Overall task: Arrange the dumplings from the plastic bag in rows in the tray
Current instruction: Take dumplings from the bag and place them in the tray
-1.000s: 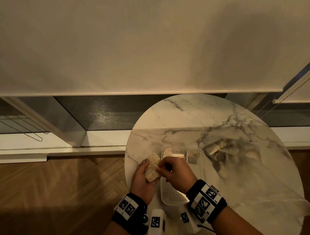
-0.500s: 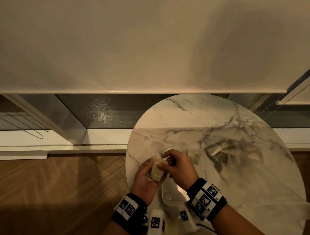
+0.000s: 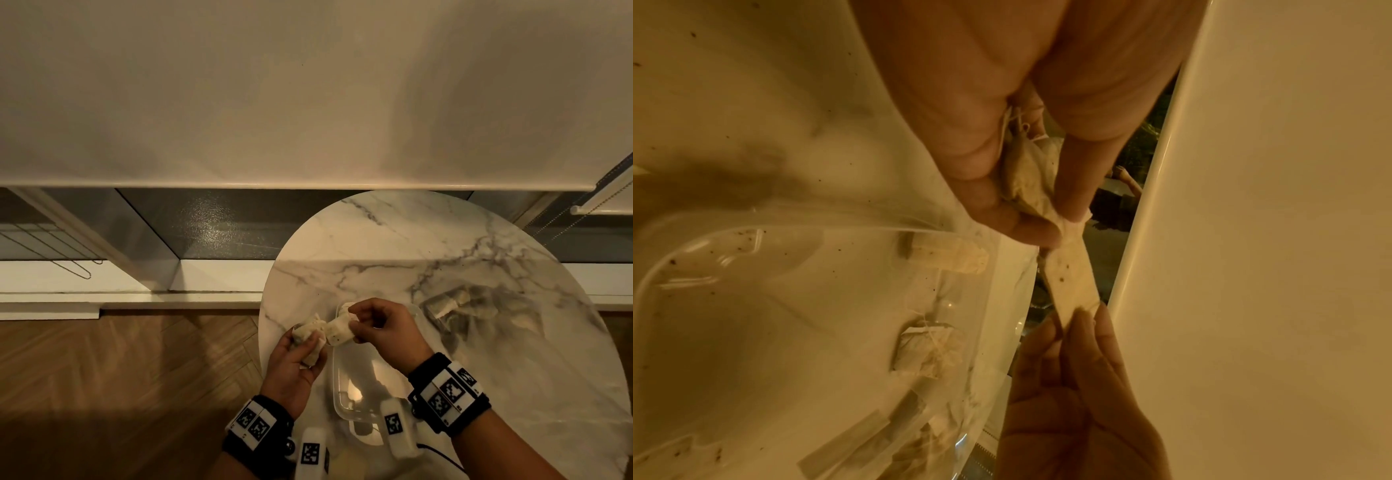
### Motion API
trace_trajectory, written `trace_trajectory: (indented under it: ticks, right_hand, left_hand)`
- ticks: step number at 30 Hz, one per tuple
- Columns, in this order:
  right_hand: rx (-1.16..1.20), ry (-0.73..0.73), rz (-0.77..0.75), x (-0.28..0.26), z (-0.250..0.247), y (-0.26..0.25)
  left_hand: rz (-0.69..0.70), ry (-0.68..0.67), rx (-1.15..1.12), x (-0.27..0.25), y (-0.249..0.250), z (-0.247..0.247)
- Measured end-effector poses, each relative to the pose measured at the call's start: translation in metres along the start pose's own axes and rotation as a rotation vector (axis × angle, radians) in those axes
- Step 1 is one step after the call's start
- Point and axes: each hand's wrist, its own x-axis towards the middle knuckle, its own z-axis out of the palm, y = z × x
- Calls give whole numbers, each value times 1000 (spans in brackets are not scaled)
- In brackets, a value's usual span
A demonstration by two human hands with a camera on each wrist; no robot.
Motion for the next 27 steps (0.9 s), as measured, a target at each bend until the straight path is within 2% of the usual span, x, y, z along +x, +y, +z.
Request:
trace_trajectory:
  ticks: [16,24,27]
  right_hand:
    - [-20,97,60,13,-25,7]
    - [40,175,47,13,-33,8]
    - [145,167,54,14,-38,5]
  left_hand:
    - [16,75,-51,5,7,-11]
    - [24,101,-48,5,7,-15]
    - [19,102,-27,3,6,-16]
